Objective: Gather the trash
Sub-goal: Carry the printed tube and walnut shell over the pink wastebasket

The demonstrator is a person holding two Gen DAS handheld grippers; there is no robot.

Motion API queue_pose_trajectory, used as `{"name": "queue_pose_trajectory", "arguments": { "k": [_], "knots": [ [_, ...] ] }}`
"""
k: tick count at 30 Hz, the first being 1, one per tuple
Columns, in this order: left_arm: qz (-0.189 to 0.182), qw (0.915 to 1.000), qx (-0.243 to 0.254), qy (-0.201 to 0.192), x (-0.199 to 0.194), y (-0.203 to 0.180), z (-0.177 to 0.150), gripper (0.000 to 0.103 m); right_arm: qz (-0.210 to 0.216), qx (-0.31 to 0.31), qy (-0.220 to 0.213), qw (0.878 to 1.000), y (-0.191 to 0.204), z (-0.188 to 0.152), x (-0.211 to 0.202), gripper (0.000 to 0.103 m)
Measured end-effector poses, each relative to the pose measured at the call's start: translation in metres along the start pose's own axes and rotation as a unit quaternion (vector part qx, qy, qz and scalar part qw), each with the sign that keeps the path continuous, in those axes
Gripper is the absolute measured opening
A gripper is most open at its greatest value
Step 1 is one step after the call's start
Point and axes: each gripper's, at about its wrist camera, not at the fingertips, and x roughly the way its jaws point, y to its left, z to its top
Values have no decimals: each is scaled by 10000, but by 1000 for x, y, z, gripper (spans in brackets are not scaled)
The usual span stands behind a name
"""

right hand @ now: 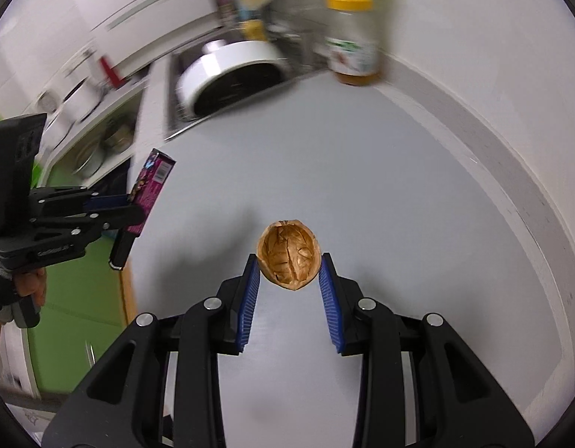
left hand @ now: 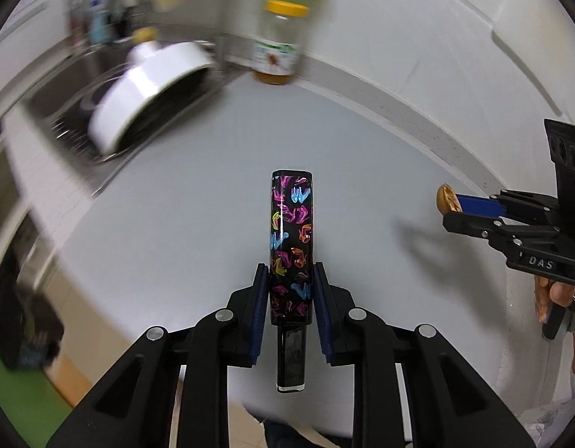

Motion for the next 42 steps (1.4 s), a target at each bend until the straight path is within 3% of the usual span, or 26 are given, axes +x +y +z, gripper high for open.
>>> {"name": "queue_pose_trajectory", "arguments": {
  "k": [7,15,20,23,26,30,38,42],
  "knots": [
    [587,9929,-971,-346,-78,52,-82,24,628,-938,14,9936,98,13,8,33],
    [1307,9665,-2122,-614,-166,124,-200,24,1413,-1972,233,9698,246,9,38,32],
    [1541,9526,-2550,-622,-193,167,-253,24,1756,-2332,447,9554,341,-2,66,32],
    [1548,9478,-2718,-614,-190,190,-271,24,1781,-2469,582,9508,377,-9,90,32],
    [1534,9429,-2909,-529,-168,224,-291,24,1727,-2582,764,9475,402,-19,133,32],
    [1523,9354,-3149,-519,-111,280,-330,24,1677,-2734,932,9426,417,-43,209,32],
    [1414,9279,-3413,-513,56,381,-418,24,1599,-2821,1121,9393,416,-110,392,32],
    [1352,9253,-3505,-525,108,412,-445,26,1593,-2877,1203,9367,412,-132,453,32]
  ]
}}
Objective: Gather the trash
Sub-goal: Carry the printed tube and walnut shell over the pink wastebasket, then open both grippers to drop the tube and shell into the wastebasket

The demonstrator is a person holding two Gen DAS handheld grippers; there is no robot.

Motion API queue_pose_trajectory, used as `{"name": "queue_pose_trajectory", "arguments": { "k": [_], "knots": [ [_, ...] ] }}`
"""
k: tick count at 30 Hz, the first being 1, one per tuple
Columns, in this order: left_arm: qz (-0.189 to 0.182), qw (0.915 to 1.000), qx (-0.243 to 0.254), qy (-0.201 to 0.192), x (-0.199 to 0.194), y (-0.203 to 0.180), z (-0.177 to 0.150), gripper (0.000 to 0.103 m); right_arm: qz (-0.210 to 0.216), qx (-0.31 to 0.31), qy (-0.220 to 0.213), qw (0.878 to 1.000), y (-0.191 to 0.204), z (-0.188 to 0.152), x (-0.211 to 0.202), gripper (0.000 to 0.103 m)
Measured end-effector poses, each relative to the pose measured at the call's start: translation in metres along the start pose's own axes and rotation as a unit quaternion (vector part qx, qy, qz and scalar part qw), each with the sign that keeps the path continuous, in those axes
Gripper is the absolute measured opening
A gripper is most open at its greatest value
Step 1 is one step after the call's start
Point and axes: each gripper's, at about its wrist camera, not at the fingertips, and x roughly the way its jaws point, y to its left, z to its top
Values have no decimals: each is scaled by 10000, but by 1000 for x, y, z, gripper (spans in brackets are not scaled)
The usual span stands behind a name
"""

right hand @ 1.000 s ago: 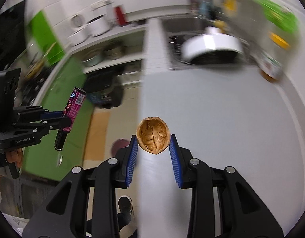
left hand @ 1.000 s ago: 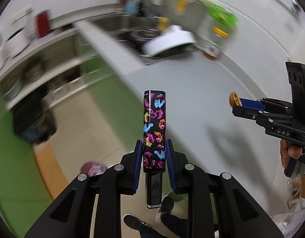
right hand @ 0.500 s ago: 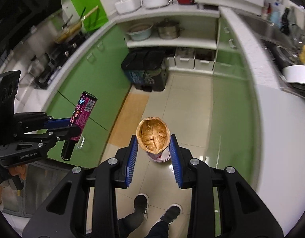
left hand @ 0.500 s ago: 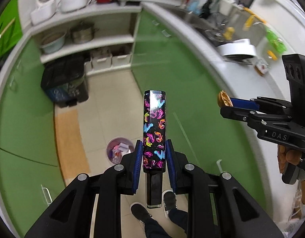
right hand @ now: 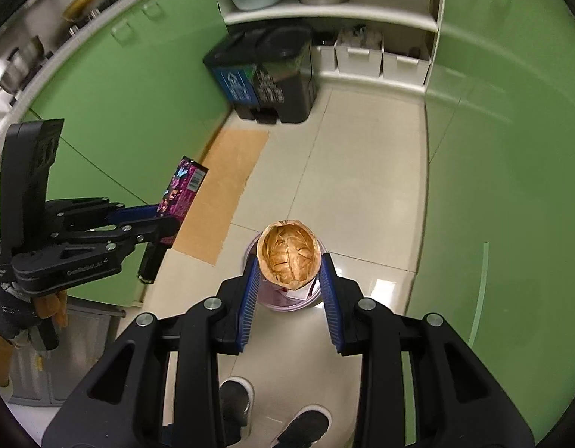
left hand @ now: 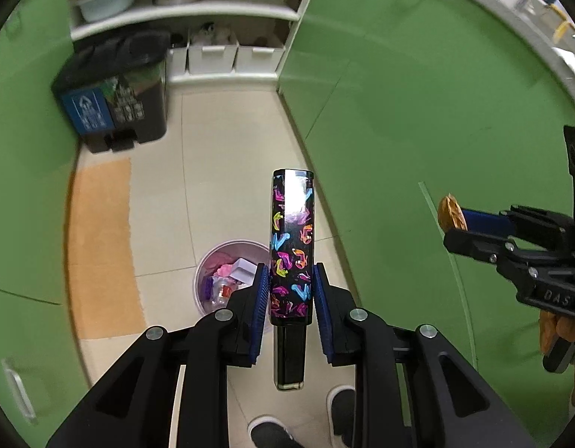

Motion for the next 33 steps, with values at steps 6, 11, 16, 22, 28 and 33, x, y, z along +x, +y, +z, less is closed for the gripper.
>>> {"name": "queue_pose_trajectory", "arguments": {
  "k": [6,11,16,22,28,33],
  "knots": [
    [143,9994,-267,-149,39,28,-10,97,41,-101,135,9998,-7,-8,50,33],
    [197,9984,-488,-214,39,45,-17,97,144,-196,287,9993,-2,-10,75,33],
    [247,9969,-686,-296,25,60,-22,97,290,-345,452,9980,14,-6,98,33],
    [274,9949,-897,-372,10,82,-31,97,452,-526,527,9962,32,1,122,33],
    [307,9931,-1023,-493,2,95,-39,97,462,-608,375,9964,39,7,133,100],
    [356,9928,-1006,-543,-7,93,-42,97,342,-509,477,9970,36,6,138,100]
  ]
}}
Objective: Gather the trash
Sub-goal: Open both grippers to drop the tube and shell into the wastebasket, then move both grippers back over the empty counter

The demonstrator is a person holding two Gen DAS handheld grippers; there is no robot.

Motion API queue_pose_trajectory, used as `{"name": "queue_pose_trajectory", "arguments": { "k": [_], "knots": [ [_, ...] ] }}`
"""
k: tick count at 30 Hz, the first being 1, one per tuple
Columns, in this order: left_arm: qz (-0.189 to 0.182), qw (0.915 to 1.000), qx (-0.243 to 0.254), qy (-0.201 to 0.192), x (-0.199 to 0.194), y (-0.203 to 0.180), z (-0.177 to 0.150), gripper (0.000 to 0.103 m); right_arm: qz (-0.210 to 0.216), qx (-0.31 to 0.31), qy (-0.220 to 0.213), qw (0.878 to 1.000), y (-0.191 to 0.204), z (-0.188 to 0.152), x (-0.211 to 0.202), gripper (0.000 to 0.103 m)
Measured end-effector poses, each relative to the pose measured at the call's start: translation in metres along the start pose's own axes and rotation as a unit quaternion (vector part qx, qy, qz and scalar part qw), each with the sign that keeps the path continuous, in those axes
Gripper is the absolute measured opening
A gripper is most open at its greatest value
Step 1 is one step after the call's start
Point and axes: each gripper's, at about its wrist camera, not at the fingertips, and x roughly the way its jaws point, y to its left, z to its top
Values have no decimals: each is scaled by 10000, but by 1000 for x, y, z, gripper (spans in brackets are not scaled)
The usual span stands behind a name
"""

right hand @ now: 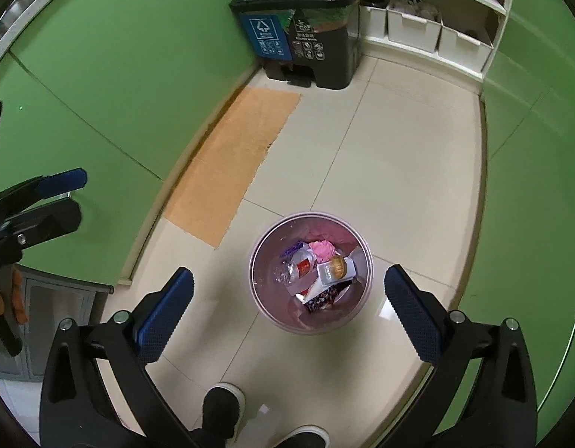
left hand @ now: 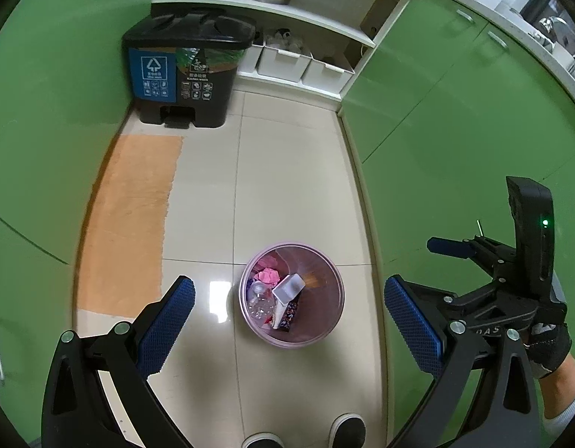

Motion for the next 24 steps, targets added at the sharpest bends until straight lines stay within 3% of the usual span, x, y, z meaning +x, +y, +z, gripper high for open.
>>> {"name": "queue_pose_trajectory", "arguments": {
  "k": [5,12,24],
  "knots": [
    [-1,10000,70,-16,-19,-17,2,97,-38,90,-59,9999,0,-6,-34,100],
    [-81,9995,293,-21,-96,-71,15,97,-146,257,-258,9992,9,-9,-143,100],
    [-314,9949,962,11,-279,-200,55,97,-605,859,-979,9896,25,-27,-428,100]
  ]
}}
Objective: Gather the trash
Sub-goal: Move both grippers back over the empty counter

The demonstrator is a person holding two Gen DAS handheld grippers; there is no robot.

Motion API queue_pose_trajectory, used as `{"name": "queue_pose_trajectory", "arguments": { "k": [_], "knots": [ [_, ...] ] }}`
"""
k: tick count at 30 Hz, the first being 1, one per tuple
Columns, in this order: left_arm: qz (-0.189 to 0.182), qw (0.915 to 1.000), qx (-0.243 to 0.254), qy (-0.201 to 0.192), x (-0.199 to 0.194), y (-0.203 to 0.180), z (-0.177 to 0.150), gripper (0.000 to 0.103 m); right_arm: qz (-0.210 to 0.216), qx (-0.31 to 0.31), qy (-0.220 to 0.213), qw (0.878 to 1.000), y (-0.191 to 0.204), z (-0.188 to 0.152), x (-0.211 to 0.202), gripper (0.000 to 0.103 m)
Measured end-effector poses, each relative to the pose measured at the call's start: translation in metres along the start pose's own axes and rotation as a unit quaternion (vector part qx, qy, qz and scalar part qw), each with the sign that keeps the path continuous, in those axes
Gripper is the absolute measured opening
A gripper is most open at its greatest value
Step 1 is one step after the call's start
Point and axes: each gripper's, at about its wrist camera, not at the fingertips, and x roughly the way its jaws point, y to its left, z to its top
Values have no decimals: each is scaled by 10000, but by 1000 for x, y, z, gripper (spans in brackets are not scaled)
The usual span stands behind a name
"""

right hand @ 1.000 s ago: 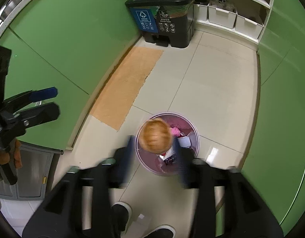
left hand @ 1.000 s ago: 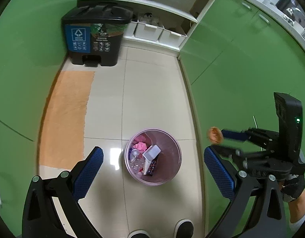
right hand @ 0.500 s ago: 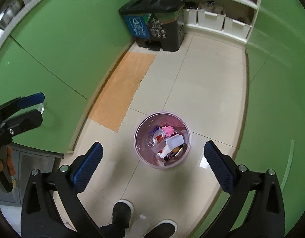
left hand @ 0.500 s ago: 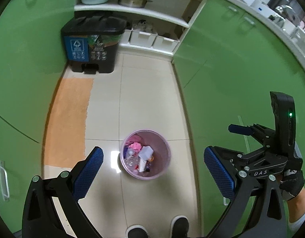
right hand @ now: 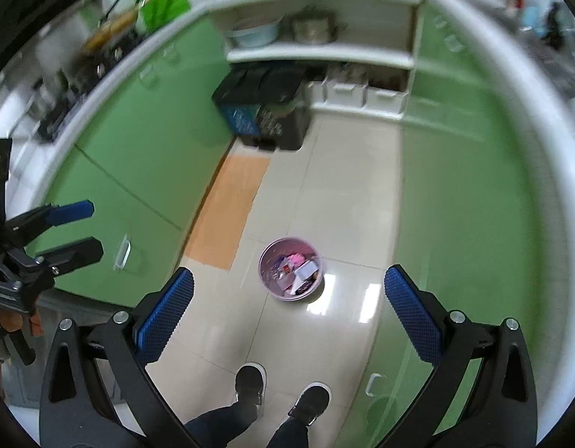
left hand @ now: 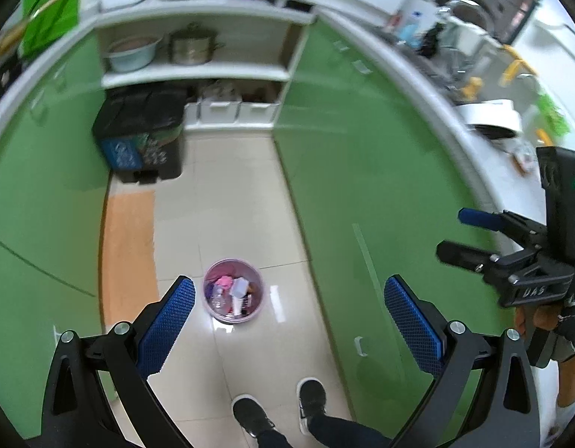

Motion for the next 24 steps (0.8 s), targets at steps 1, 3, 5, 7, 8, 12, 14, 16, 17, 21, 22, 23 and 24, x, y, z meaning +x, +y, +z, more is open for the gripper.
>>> {"name": "queue_pose_trajectory", "arguments": {
  "k": [1,3,5,7,8,12,14,16,17,21,22,23,24],
  "knots": [
    [-59,9999,95,-9,-14,-14,6,97,-32,74,-71,9999,-3,-1,-18,100],
    [-162,9994,307,-9,-34,-39,16,97,-138,208,-237,9994,-10,-3,-58,100],
    [-307,9980,551,-37,-51,-69,26,97,-274,463,-428,9976,-22,-9,-99,100],
    [-422,9959,799,-35,-63,-94,33,97,-358,747,-606,9947,-37,-18,-132,100],
    [-460,9949,899,-58,-67,-106,36,97,-430,845,-696,9931,-44,-23,-145,100],
    [-607,9875,1451,-51,-71,-164,47,97,-750,1296,-1018,9835,-77,-47,-197,100],
    [-659,9834,1691,-38,-72,-191,48,97,-925,1493,-1089,9784,-96,-61,-218,100],
    [-880,9773,1926,-19,-67,-222,49,97,-1110,1661,-1169,9728,-112,-79,-237,100],
    [-959,9741,2049,-3,-65,-237,50,97,-1202,1756,-1219,9695,-121,-87,-247,100],
    [-1241,9615,2450,55,-56,-290,46,97,-1513,2094,-1357,9565,-158,-123,-283,100],
    [-1304,9578,2561,57,-53,-305,45,97,-1559,2145,-1381,9543,-163,-129,-288,100],
    [-1349,9546,2655,61,-49,-319,44,97,-1615,2212,-1408,9514,-171,-137,-294,100],
    [-1370,9523,2727,63,-48,-329,43,97,-1653,2264,-1415,9494,-178,-142,-297,100]
  ]
}}
